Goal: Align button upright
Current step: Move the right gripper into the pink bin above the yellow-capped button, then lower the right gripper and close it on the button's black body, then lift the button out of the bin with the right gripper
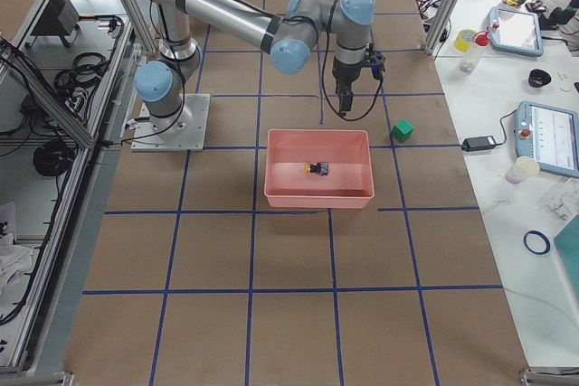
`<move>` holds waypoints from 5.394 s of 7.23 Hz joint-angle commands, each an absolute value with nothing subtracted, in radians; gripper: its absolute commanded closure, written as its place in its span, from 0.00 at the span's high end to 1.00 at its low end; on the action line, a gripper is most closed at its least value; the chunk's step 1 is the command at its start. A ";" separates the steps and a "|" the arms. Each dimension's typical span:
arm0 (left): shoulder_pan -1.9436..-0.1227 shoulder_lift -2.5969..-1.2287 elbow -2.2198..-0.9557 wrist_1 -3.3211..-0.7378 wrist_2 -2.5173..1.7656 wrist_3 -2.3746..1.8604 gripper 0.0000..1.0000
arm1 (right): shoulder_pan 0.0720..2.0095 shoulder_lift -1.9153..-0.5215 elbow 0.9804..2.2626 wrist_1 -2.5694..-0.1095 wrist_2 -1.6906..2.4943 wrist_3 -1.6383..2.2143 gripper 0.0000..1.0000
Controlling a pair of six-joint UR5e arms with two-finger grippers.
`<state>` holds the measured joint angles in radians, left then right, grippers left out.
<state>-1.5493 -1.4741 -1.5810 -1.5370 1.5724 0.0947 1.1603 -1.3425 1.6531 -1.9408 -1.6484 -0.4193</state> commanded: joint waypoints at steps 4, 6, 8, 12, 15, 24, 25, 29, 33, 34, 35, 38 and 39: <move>-1.551 -1.479 -1.585 -1.532 1.566 -0.025 1.00 | 1.014 -1.302 1.775 -2.065 -1.649 -0.500 1.00; -1.551 -1.479 -1.585 -1.532 1.566 -0.023 1.00 | 0.974 -1.254 1.812 -2.107 -1.638 -0.499 1.00; -1.551 -1.479 -1.585 -1.532 1.566 -0.021 1.00 | 0.968 -1.210 1.816 -2.114 -1.638 -0.492 1.00; -1.551 -1.479 -1.585 -1.532 1.566 -0.018 1.00 | 0.968 -1.177 1.844 -2.115 -1.654 -0.494 1.00; -1.551 -1.477 -1.585 -1.532 1.566 -0.017 1.00 | 0.968 -1.155 1.850 -2.128 -1.684 -0.492 1.00; -1.549 -1.477 -1.585 -1.531 1.566 -0.017 1.00 | 0.968 -1.157 1.847 -2.120 -1.684 -0.480 0.00; -1.549 -1.477 -1.585 -1.532 1.565 -0.017 1.00 | 0.968 -1.164 1.833 -2.115 -1.684 -0.477 0.00; -1.549 -1.477 -1.583 -1.532 1.566 -0.017 1.00 | 0.977 -1.247 1.803 -2.076 -1.671 -0.468 0.00; -1.549 -1.477 -1.585 -1.532 1.566 -0.017 1.00 | 1.128 -1.295 1.498 -1.699 -1.666 -0.337 0.00; -1.549 -1.477 -1.583 -1.531 1.565 -0.017 1.00 | 1.206 -1.298 1.471 -1.659 -1.667 -0.255 0.00; -1.549 -1.477 -1.583 -1.531 1.565 -0.017 1.00 | 1.280 -1.311 1.470 -1.658 -1.666 -0.186 0.00; -1.549 -1.477 -1.583 -1.531 1.565 -0.017 1.00 | 1.590 -1.313 1.470 -1.710 -1.559 0.172 0.00; -1.549 -1.477 -1.583 -1.531 1.565 -0.017 1.00 | 1.642 -1.289 1.474 -1.741 -1.483 0.202 0.00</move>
